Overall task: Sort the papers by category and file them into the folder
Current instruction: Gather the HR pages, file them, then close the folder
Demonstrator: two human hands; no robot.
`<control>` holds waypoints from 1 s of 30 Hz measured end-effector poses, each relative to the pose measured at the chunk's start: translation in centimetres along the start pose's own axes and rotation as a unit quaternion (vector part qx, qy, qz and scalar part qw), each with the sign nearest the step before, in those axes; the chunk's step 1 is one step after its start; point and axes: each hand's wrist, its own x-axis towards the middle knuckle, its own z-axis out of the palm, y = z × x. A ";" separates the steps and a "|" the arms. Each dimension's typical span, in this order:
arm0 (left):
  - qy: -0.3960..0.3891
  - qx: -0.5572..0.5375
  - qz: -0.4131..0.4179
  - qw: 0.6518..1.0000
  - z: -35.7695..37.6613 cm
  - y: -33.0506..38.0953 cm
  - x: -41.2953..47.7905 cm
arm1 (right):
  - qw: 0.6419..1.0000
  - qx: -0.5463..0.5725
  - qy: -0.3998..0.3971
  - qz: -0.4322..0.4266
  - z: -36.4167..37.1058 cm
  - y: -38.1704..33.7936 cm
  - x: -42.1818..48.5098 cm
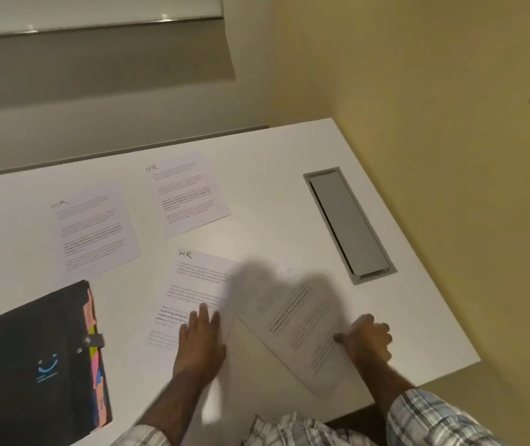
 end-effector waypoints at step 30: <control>0.097 -0.512 0.008 0.853 -11.0 10.6 2.8 | 0.871 0.395 -0.062 -0.286 -15.0 -11.4 0.7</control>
